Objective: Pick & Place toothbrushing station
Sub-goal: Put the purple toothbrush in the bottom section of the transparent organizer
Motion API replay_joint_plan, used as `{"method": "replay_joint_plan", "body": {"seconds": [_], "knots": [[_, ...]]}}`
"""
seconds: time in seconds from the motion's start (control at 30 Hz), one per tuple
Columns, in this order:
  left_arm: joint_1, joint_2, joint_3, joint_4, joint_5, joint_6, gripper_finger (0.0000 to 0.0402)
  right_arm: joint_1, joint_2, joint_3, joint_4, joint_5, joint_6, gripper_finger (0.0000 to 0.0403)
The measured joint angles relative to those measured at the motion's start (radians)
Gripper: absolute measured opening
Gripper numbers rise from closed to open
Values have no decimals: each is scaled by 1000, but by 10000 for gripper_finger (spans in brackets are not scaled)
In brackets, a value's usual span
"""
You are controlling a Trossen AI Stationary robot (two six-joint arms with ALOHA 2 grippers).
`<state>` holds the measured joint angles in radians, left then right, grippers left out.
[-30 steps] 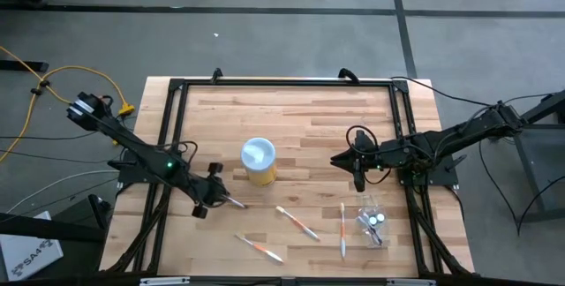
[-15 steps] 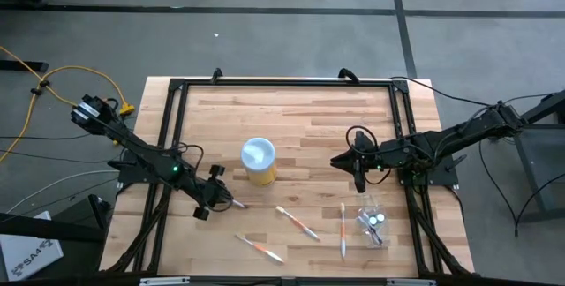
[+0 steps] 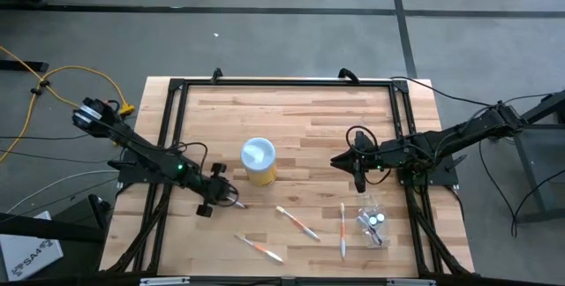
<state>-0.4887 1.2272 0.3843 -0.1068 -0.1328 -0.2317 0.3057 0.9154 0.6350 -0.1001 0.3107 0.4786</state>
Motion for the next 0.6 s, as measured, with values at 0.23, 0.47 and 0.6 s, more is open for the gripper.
{"method": "replay_joint_plan", "body": {"seconds": [0.23,0.47,0.6], "knots": [[19,66,2,35,30,-1,114,0,0,0,-1,0,0,52],[14,78,3,67,48,-20,114,0,0,0,-1,0,0,52],[14,78,3,60,67,-44,114,0,0,0,-2,0,0,52]]}}
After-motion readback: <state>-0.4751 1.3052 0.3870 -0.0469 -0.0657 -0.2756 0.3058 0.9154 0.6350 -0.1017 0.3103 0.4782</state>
